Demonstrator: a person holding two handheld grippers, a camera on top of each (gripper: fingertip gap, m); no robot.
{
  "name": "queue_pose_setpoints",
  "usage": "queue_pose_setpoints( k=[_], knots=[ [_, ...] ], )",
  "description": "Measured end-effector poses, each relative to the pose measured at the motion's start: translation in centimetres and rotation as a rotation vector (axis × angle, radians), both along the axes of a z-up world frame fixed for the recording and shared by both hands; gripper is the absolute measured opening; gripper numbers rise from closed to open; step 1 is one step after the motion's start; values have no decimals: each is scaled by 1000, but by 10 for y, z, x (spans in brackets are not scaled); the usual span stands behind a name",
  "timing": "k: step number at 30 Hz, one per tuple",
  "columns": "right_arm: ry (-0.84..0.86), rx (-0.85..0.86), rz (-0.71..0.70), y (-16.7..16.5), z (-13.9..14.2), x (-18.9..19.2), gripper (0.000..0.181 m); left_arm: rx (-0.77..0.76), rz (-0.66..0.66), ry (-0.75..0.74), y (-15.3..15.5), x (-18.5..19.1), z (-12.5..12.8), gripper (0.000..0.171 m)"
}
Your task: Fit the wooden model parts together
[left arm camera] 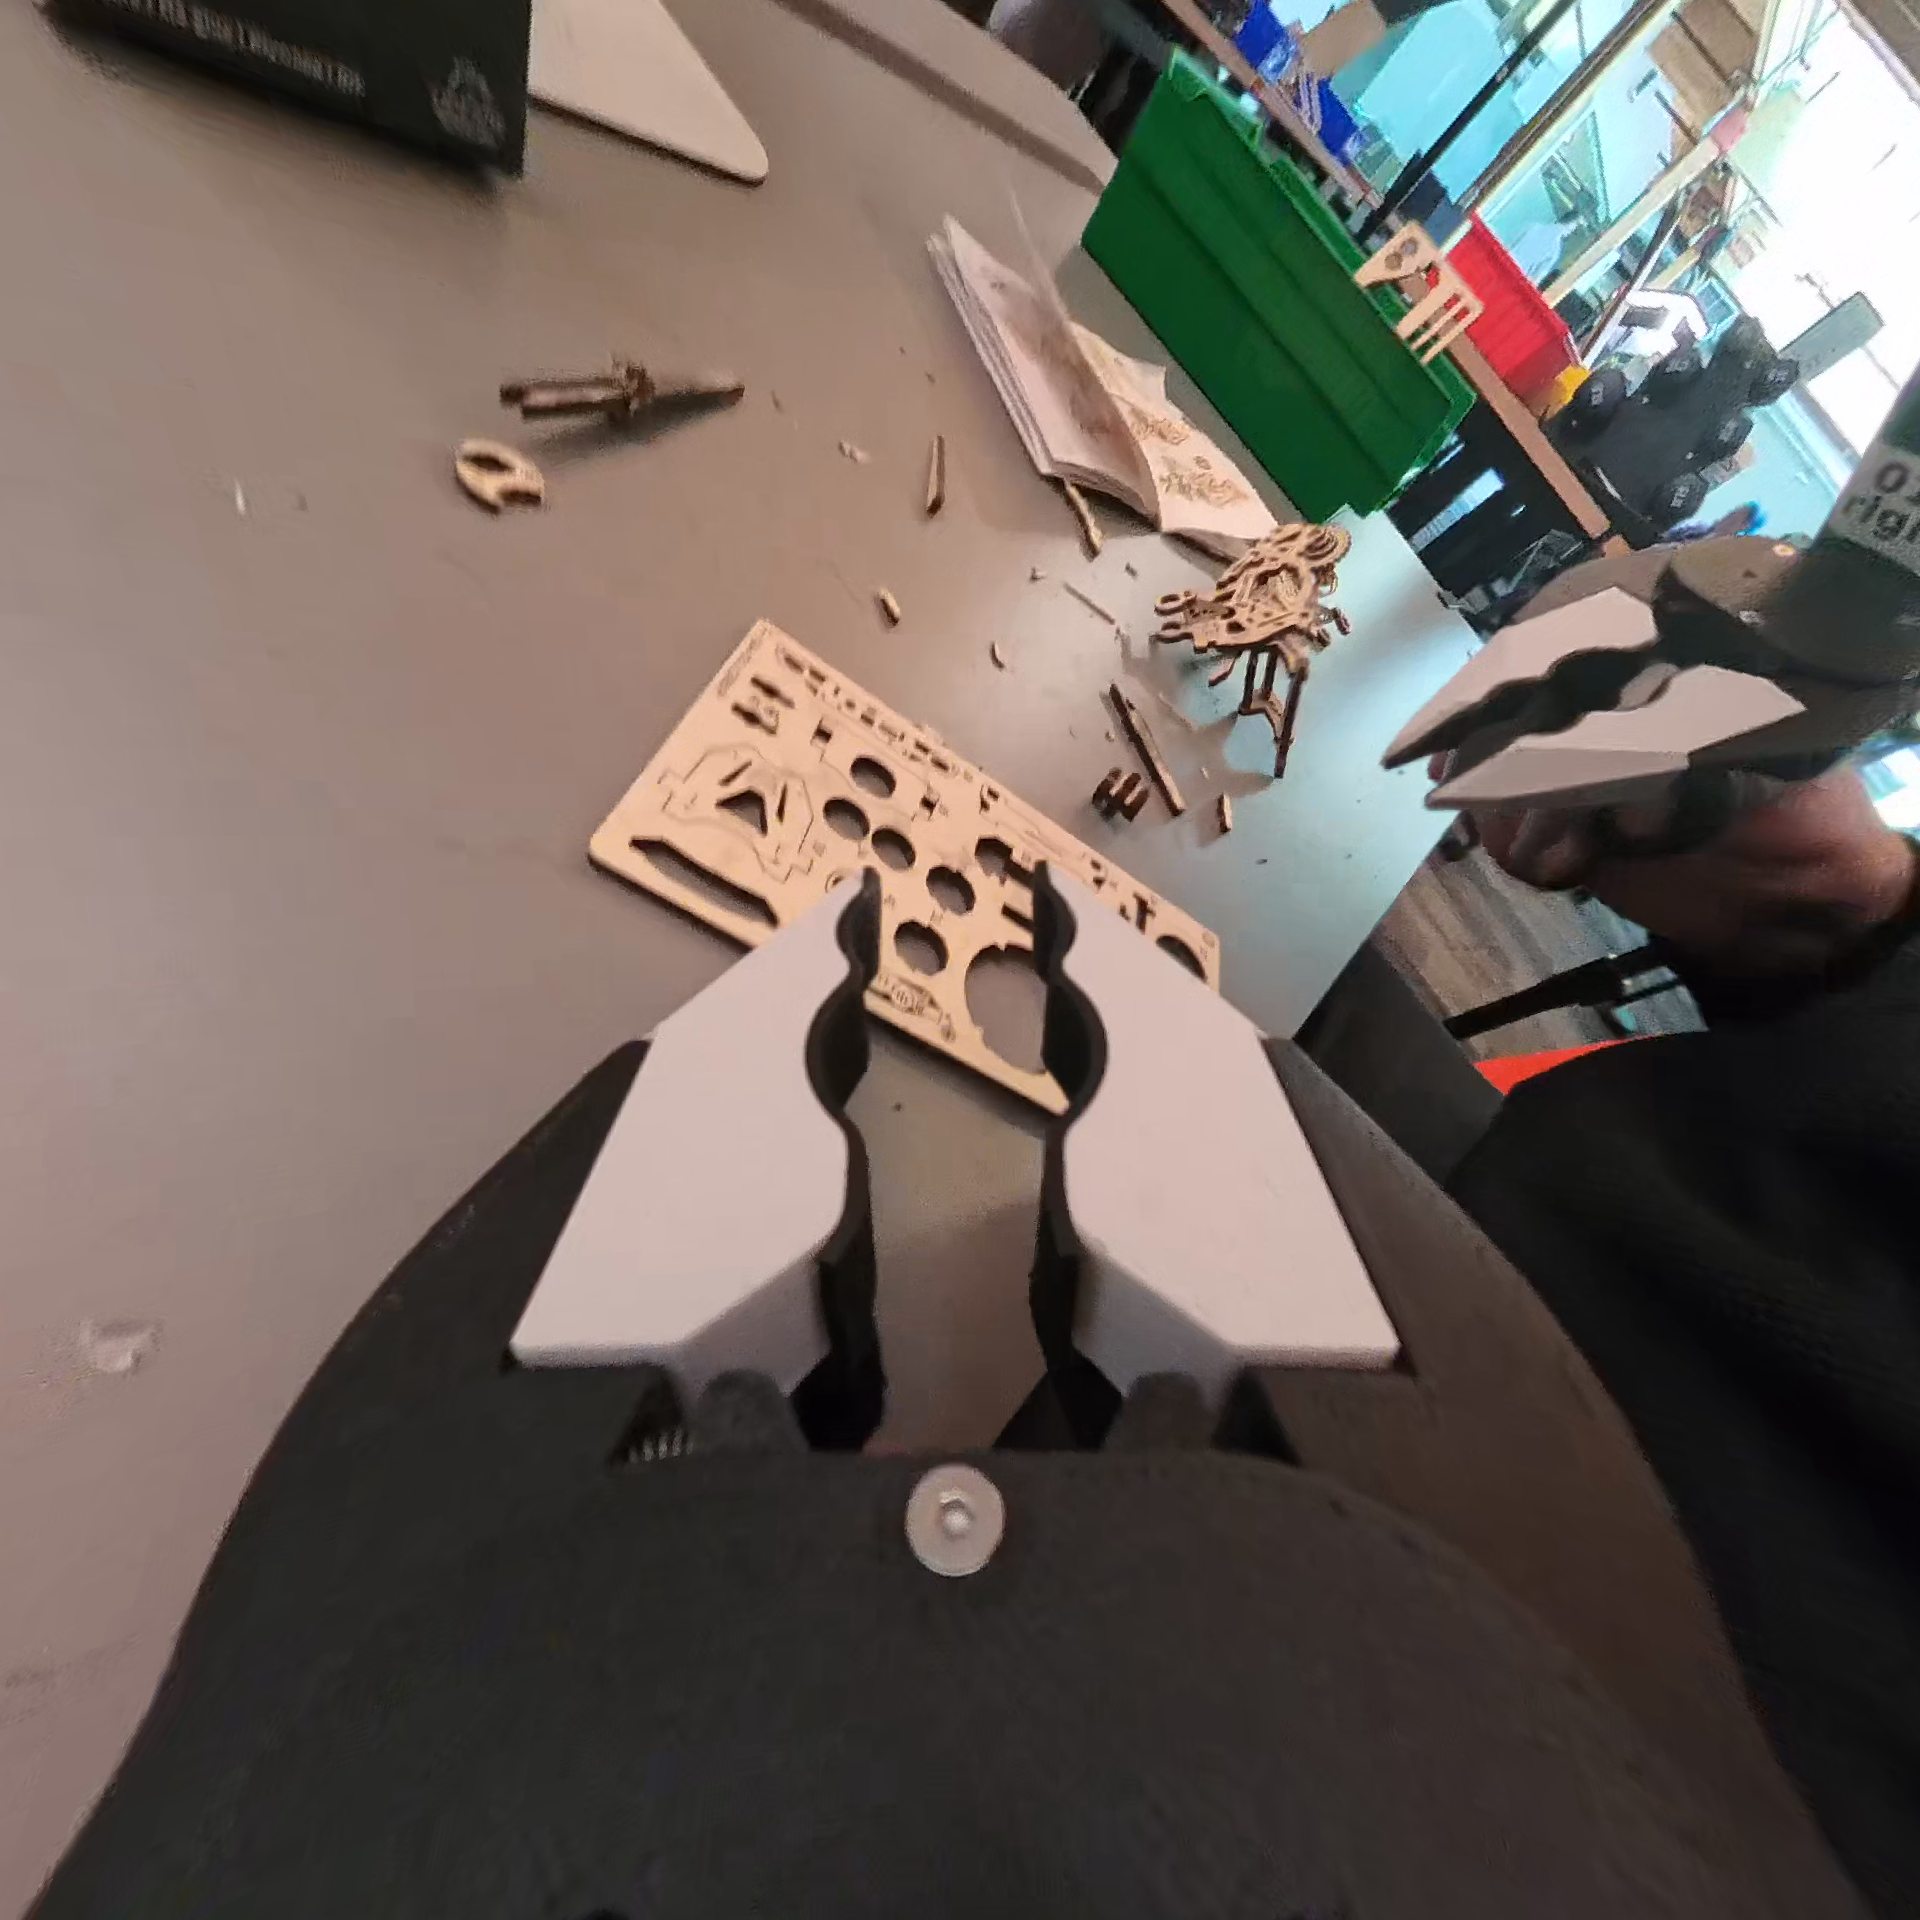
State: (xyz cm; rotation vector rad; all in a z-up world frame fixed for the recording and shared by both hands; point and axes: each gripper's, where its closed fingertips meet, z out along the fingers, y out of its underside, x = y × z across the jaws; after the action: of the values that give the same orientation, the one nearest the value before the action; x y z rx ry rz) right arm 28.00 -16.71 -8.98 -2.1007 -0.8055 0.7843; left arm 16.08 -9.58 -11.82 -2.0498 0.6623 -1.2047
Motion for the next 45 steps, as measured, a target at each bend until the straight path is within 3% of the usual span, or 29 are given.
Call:
queue_pose_setpoints(
  k=[5,10,15,19,34,45],
  knots=[
    [-33,61,-147,5,5,59,18,156,-76,141,1,21,16,34],
    [-32,18,-186,5,-3,70,21,279,-269,273,-14,70,21,41],
    [-60,14,-176,3,-10,71,19,408,-505,490,-23,110,-7,40],
    [-21,16,-180,4,-4,69,19,411,-601,613,-25,118,-28,22],
    [-62,50,-123,3,-7,56,18,360,-572,522,-20,130,-25,14],
    [80,95,-237,15,21,80,24,230,-593,137,-33,174,31,14]
  ],
)
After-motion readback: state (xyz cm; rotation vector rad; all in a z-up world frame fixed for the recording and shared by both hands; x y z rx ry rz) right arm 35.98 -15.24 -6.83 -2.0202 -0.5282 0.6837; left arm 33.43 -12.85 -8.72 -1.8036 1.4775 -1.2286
